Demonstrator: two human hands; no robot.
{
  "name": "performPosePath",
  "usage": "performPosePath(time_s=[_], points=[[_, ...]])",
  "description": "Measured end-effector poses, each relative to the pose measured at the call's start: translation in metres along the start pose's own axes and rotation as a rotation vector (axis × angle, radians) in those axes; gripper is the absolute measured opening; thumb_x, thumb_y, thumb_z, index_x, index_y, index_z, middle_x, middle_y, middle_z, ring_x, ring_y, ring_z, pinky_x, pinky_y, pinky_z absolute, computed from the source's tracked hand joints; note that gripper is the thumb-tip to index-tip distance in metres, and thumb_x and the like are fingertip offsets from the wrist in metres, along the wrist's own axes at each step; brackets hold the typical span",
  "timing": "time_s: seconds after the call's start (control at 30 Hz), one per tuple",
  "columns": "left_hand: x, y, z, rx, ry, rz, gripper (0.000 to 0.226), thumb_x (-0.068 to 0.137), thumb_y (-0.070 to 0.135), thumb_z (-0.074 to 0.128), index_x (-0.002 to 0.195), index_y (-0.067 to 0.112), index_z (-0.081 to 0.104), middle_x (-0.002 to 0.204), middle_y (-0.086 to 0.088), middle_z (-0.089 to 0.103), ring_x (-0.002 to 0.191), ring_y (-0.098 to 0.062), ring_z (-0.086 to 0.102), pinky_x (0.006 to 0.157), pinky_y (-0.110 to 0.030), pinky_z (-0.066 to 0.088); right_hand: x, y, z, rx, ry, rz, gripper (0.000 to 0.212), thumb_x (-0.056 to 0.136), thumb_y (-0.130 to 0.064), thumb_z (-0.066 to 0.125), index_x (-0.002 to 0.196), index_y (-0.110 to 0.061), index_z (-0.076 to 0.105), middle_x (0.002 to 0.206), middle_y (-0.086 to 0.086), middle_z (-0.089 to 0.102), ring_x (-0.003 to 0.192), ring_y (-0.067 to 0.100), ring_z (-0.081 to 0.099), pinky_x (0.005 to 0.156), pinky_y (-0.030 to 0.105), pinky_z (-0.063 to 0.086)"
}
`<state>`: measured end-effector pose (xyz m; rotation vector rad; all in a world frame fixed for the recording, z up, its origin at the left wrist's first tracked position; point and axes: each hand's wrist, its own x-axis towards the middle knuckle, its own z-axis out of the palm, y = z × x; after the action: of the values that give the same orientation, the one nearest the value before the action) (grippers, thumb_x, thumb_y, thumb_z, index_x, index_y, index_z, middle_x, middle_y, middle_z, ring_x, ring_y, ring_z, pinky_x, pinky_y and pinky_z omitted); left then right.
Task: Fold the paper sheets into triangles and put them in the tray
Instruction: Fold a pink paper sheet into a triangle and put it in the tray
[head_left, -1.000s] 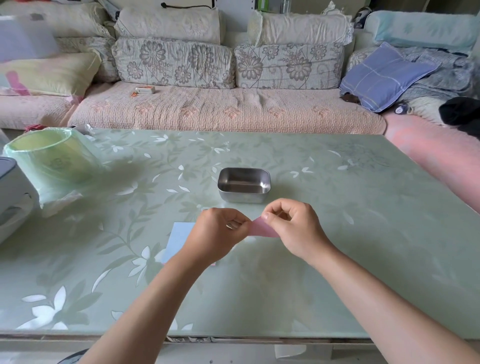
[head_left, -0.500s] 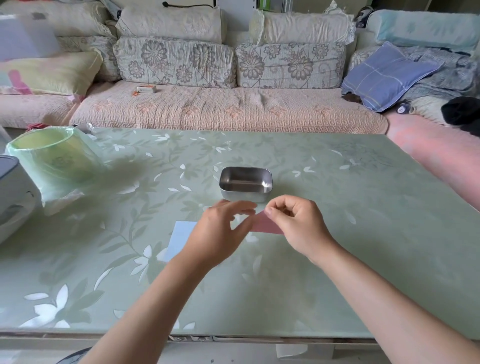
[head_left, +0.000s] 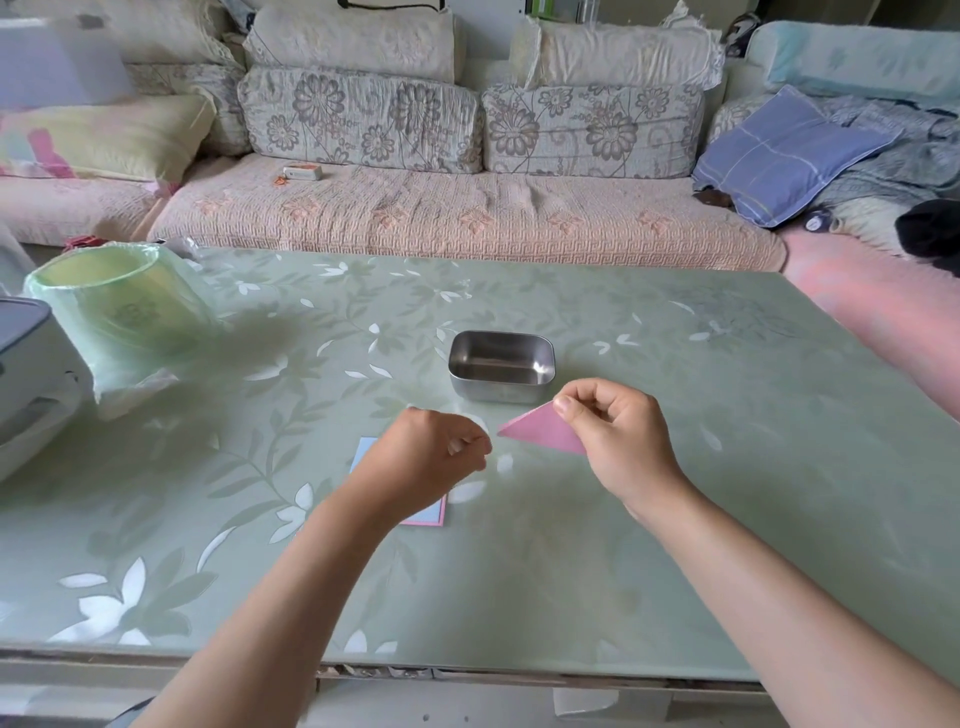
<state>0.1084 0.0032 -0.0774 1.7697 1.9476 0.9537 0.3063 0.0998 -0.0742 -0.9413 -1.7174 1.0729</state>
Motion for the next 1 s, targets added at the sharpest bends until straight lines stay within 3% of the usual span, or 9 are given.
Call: performPosePath(time_s=[0.17, 0.3, 0.43, 0.57, 0.67, 0.77, 0.83, 0.93, 1.0], points=[[0.002, 0.0, -0.001, 0.009, 0.161, -0.008, 0.013, 0.092, 0.023, 0.062, 0.092, 0.026, 0.075, 0.086, 0.015, 0.074, 0.08, 0.001, 0.065, 0.071, -0.007, 0.046, 0.001, 0.001, -0.001, -0.007, 0.003, 0.006, 0.017, 0.091, -0.018, 0.069, 0.076, -0.026, 0.072, 0.066, -0.011, 0.061, 0.06, 0.005, 0.051, 0.059, 0.012, 0.041], [0.004, 0.02, 0.01, -0.063, 0.127, 0.124, 0.026, 0.088, 0.039, 0.069, 0.111, 0.03, 0.07, 0.093, 0.023, 0.066, 0.098, -0.001, 0.06, 0.085, -0.021, 0.051, -0.005, -0.002, 0.009, -0.01, -0.051, -0.001, 0.015, 0.092, -0.021, 0.068, 0.079, -0.029, 0.073, 0.073, -0.007, 0.07, 0.067, 0.009, 0.061, 0.067, 0.02, 0.051], [0.014, 0.024, 0.012, -0.122, 0.13, 0.082, 0.013, 0.09, 0.04, 0.067, 0.088, 0.03, 0.075, 0.08, 0.015, 0.07, 0.078, -0.006, 0.062, 0.074, -0.031, 0.052, -0.008, -0.005, 0.013, 0.027, -0.116, -0.003, 0.009, 0.091, -0.023, 0.071, 0.086, -0.03, 0.075, 0.077, -0.003, 0.074, 0.076, 0.017, 0.071, 0.077, 0.032, 0.058], [0.02, 0.02, 0.005, -0.22, 0.13, 0.091, 0.01, 0.084, 0.04, 0.074, 0.08, 0.031, 0.078, 0.075, 0.014, 0.069, 0.072, -0.008, 0.06, 0.066, -0.022, 0.047, -0.009, -0.001, 0.01, -0.116, -0.152, -0.057, 0.013, 0.08, -0.049, 0.078, 0.086, -0.038, 0.077, 0.055, -0.014, 0.051, 0.054, 0.009, 0.035, 0.051, 0.019, 0.03], [0.025, 0.011, -0.004, -0.112, 0.103, 0.093, 0.011, 0.083, 0.041, 0.076, 0.08, 0.031, 0.079, 0.071, 0.013, 0.067, 0.069, -0.006, 0.058, 0.062, -0.022, 0.046, -0.004, -0.003, 0.008, -0.155, -0.134, -0.017, 0.026, 0.07, -0.065, 0.077, 0.081, -0.041, 0.079, 0.059, -0.012, 0.061, 0.057, 0.009, 0.038, 0.053, 0.021, 0.032], [0.032, -0.002, -0.014, -0.005, 0.064, 0.034, 0.008, 0.085, 0.034, 0.073, 0.08, 0.03, 0.076, 0.071, 0.017, 0.065, 0.068, 0.0, 0.058, 0.063, -0.025, 0.049, 0.007, -0.01, 0.008, -0.221, -0.103, 0.05, 0.004, 0.075, -0.046, 0.08, 0.075, -0.042, 0.078, 0.069, -0.016, 0.071, 0.059, 0.003, 0.053, 0.059, 0.019, 0.041], [0.036, -0.013, -0.018, 0.052, 0.062, -0.043, 0.009, 0.088, 0.029, 0.069, 0.081, 0.026, 0.075, 0.076, 0.01, 0.069, 0.072, -0.008, 0.062, 0.066, -0.029, 0.053, 0.021, -0.01, 0.007, -0.264, -0.05, 0.038, 0.017, 0.081, -0.025, 0.08, 0.073, -0.04, 0.077, 0.068, -0.016, 0.072, 0.057, -0.003, 0.055, 0.058, 0.013, 0.041], [0.043, -0.023, -0.019, 0.052, 0.135, -0.109, 0.011, 0.091, 0.022, 0.063, 0.087, 0.02, 0.073, 0.084, 0.001, 0.069, 0.08, -0.02, 0.062, 0.069, -0.032, 0.053, 0.05, -0.013, 0.01, -0.309, -0.043, 0.057, 0.01, 0.083, -0.023, 0.077, 0.075, -0.03, 0.078, 0.073, -0.006, 0.074, 0.061, 0.003, 0.055, 0.06, 0.022, 0.04], [0.047, -0.026, -0.017, 0.021, 0.204, -0.1, 0.017, 0.093, 0.021, 0.061, 0.108, 0.023, 0.069, 0.099, 0.002, 0.064, 0.09, -0.018, 0.059, 0.076, -0.03, 0.051, 0.072, -0.013, 0.018, -0.354, -0.053, 0.06, 0.01, 0.083, -0.025, 0.077, 0.073, -0.027, 0.077, 0.071, -0.008, 0.072, 0.058, 0.002, 0.053, 0.057, 0.02, 0.039]])
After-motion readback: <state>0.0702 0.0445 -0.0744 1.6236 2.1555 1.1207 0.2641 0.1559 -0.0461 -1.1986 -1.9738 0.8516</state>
